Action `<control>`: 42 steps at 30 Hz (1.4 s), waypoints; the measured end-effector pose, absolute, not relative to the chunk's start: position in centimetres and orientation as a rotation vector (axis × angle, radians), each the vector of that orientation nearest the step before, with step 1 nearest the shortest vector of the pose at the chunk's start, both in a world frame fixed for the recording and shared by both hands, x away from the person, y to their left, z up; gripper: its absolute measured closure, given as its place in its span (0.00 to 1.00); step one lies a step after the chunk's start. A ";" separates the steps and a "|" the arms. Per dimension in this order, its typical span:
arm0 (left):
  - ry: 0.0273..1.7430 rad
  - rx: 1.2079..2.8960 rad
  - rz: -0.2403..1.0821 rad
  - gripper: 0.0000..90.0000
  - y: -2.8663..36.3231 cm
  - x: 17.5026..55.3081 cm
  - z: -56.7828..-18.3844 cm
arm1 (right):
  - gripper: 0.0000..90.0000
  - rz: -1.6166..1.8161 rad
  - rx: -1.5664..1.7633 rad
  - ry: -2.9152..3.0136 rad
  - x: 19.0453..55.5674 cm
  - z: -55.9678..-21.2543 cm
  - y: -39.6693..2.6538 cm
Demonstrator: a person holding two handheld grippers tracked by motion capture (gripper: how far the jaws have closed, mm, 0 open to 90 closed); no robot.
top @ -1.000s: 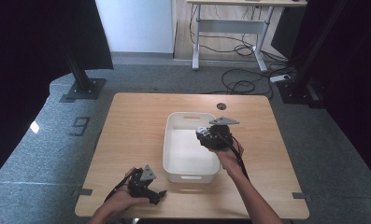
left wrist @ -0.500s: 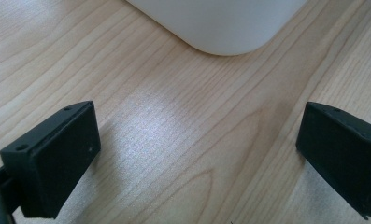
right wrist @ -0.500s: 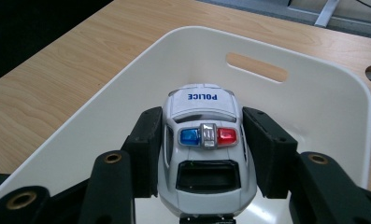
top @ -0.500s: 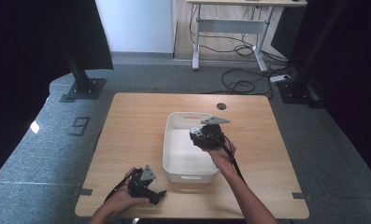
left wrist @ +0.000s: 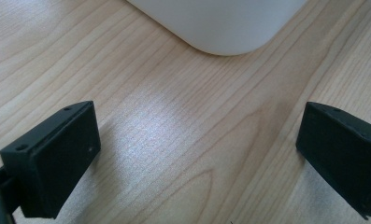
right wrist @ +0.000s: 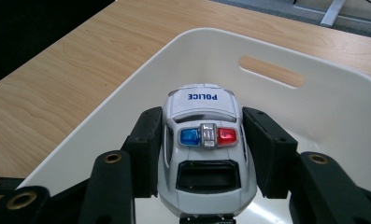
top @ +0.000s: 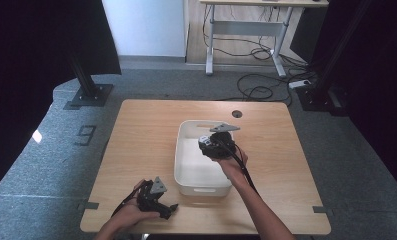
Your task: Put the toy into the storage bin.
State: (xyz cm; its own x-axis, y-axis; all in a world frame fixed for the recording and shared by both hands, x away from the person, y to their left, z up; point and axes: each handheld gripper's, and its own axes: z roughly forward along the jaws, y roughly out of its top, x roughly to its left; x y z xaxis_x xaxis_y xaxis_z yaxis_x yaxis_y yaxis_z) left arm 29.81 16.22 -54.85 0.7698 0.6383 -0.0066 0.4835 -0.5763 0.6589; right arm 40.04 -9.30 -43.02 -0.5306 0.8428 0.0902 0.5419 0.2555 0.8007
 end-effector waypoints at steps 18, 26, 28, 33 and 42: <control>0.832 2.300 0.307 0.00 16.2 29.8 -54.8 | 0.56 1.160 1.251 2.224 40.5 -43.8 -6.9; 0.831 2.301 0.307 0.00 16.2 29.8 -54.8 | 0.56 1.150 1.255 2.242 40.8 -44.3 -5.8; 0.831 2.300 0.307 0.00 16.2 29.8 -54.8 | 0.56 1.142 1.252 2.250 40.9 -44.4 -5.5; 0.831 2.300 0.307 0.00 16.2 29.8 -54.8 | 0.56 1.138 1.253 2.255 41.2 -44.7 -5.1; 0.831 2.302 0.308 0.00 16.2 29.8 -54.8 | 0.56 1.113 1.274 2.270 41.8 -45.5 -4.7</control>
